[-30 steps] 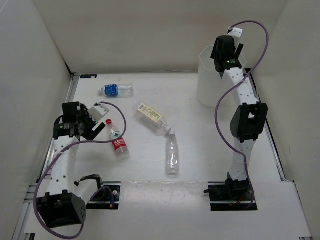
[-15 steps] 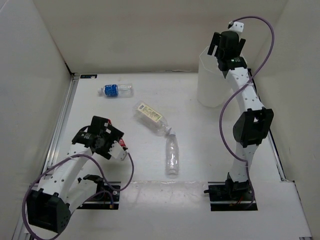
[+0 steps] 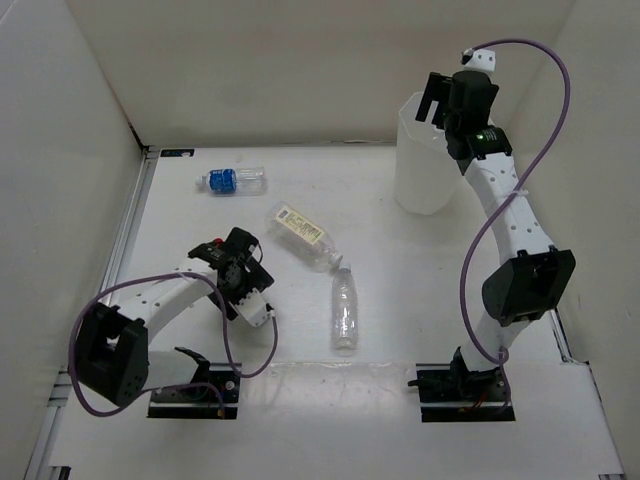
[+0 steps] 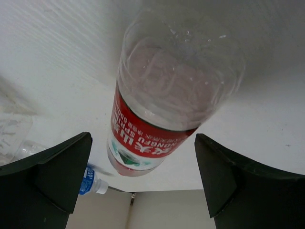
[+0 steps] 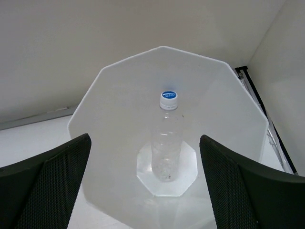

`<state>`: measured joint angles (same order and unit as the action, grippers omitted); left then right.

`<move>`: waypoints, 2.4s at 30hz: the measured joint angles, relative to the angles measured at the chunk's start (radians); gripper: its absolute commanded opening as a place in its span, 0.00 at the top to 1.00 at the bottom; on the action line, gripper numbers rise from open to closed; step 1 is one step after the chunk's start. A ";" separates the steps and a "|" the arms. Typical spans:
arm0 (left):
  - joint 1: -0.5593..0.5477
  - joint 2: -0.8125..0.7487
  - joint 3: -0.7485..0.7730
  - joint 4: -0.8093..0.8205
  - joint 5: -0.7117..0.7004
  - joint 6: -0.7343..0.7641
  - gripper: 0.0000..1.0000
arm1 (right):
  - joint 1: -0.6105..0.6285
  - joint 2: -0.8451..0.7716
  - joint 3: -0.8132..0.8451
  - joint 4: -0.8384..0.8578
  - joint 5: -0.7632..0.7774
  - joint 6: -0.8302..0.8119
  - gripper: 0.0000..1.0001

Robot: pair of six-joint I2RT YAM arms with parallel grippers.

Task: Put the plastic bottles in the bin

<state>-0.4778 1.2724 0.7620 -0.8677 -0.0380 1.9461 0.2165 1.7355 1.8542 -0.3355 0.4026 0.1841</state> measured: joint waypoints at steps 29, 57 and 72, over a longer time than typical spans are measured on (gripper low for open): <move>-0.044 0.405 0.457 -0.008 0.034 -0.768 0.90 | 0.003 -0.176 -0.234 -0.007 -0.027 0.023 0.03; 0.291 0.690 1.479 0.139 1.035 -1.865 0.90 | 0.279 -0.246 -0.541 0.411 -0.730 0.023 0.01; 0.227 0.690 1.534 0.197 1.327 -1.928 0.88 | 0.298 -0.183 -0.467 0.610 -0.939 0.082 0.01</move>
<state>-0.2512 1.9629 2.2963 -0.6708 1.2888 0.0181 0.5140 1.5520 1.3876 0.2741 -0.5362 0.2661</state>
